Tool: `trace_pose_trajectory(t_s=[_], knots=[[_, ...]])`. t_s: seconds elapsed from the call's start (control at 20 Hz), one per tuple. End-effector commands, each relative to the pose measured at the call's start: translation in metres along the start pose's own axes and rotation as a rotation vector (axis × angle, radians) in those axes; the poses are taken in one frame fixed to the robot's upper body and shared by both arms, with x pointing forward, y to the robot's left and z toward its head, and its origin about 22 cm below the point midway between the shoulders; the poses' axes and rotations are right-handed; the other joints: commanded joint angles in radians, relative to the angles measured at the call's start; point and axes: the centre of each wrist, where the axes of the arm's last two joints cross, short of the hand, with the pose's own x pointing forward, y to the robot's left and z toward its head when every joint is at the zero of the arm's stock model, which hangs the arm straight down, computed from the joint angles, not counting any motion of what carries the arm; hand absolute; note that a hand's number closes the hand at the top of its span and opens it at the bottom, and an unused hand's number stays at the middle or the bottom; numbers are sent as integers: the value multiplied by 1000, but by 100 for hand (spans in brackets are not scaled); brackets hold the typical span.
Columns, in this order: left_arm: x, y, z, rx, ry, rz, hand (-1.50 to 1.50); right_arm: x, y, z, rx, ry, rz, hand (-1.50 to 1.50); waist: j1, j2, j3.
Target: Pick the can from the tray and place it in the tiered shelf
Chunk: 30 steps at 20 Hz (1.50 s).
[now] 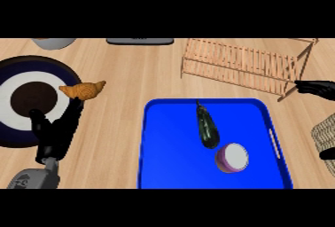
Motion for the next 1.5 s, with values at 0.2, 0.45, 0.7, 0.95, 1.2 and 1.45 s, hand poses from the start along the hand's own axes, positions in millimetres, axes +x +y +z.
trace_pose_trajectory(t_s=[0.2, 0.45, 0.7, 0.95, 1.2, 1.45], knots=[[-19, 17, 11, -3, 143, 12, 0, 64, 12, -14, 170, 111, 162, -150, -12, 5, 3], [-9, -1, 12, 0, 117, -1, 0, 97, 54, -20, 105, 204, 211, -150, -20, 3, 3], [-17, 3, 12, -11, 113, 8, 0, 122, 98, -46, 26, 268, 297, -150, 2, 9, 2], [-25, 10, 11, -18, 123, -2, 0, 121, 112, -58, 76, 384, 341, -150, 2, 11, 3], [-22, 14, 12, -3, 116, -1, 0, 120, 139, -58, 145, 422, 423, -150, -5, 9, 4], [-6, -2, 8, -32, 121, 2, 0, 115, 161, -67, 155, 488, 455, -150, -6, 9, 4]])
